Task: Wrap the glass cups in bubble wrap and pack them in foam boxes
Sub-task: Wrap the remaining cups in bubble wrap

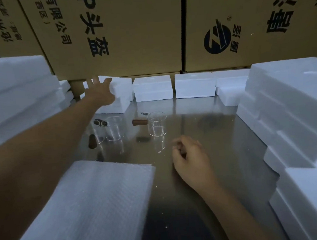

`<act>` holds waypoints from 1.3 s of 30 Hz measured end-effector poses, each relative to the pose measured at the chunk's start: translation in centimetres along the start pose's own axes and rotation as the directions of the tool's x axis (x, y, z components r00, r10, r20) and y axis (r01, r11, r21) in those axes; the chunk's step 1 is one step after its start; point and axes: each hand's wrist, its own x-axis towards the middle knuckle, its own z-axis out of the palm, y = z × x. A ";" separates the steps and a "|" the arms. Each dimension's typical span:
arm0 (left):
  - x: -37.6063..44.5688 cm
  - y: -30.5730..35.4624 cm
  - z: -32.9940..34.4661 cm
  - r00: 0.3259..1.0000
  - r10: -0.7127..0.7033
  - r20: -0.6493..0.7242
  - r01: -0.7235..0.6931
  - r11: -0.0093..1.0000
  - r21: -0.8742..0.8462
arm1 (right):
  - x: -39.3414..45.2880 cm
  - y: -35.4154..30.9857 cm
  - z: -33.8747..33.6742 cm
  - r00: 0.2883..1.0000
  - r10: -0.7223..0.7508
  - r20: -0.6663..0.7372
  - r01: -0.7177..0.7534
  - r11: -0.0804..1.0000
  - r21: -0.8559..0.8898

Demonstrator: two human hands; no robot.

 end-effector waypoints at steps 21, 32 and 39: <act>0.9 0.0 1.7 0.972 0.235 -0.026 -0.211 0.911 0.354 | 0.1 0.4 0.1 1.000 0.026 -0.015 -0.024 0.995 0.093; 3.2 0.7 1.1 0.894 0.447 -0.006 -0.393 0.792 0.467 | 0.2 0.9 0.2 1.000 0.019 -0.016 -0.017 0.994 0.104; -2.2 2.7 -3.7 0.815 0.513 -0.269 -0.499 0.858 0.127 | 0.3 0.3 -0.2 0.996 0.087 -0.002 -0.086 0.989 0.121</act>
